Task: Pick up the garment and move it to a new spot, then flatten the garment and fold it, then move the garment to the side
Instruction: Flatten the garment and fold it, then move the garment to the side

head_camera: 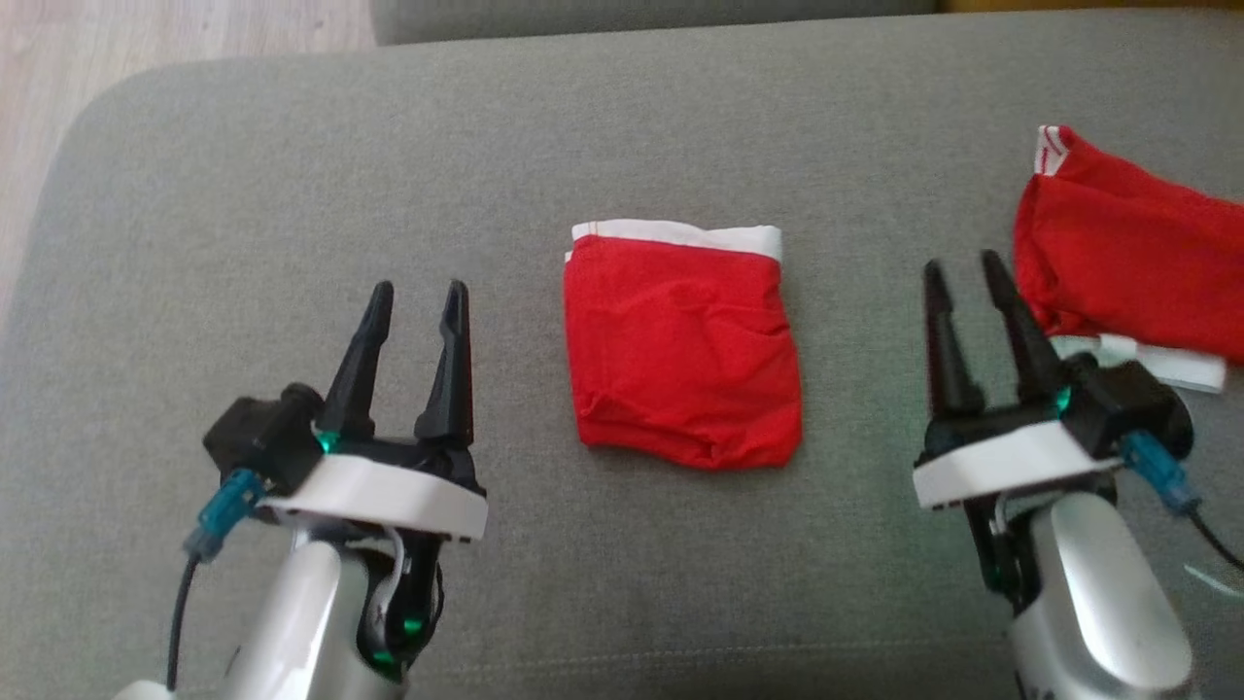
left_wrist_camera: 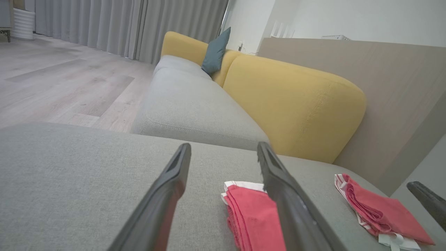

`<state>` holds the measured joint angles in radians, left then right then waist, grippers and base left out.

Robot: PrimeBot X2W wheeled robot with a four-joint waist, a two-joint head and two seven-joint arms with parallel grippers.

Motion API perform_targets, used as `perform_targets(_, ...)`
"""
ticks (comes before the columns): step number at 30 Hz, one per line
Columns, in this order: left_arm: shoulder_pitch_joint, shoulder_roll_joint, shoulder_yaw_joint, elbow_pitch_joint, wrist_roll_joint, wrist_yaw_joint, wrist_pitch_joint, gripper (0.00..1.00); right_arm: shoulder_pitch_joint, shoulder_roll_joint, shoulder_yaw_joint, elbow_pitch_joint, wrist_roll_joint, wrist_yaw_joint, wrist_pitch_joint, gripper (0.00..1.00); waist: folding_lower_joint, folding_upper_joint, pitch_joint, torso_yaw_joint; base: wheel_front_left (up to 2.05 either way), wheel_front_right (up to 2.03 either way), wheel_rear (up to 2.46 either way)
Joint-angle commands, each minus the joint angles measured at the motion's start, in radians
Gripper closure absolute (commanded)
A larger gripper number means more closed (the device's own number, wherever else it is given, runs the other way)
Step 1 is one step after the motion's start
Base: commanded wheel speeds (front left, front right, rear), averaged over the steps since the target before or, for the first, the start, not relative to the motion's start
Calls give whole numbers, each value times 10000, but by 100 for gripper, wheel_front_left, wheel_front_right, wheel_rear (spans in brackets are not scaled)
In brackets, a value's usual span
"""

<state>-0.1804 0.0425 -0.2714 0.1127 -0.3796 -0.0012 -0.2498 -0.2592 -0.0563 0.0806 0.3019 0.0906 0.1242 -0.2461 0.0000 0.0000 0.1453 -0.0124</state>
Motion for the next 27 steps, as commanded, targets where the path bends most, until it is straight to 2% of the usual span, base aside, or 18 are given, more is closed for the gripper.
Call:
perform_targets(1, -85, 77, 353, -198, 92, -56, -120, 0, 77, 60, 147, -460, -32, 65, 37, 0, 0, 0, -106, -95, 0, 0, 0)
perform_targets(11, 245, 77, 359, 141, 104, -53, -120, 0, 872, 60, -29, -746, 274, 65, 97, 0, 0, 0, -375, -296, 0, 0, 0)
perform_targets(27, 253, 77, 272, -55, 49, 6, -120, 0, 897, 60, -156, -858, 235, 65, 264, 0, 0, 0, -363, -223, 0, 0, 0)
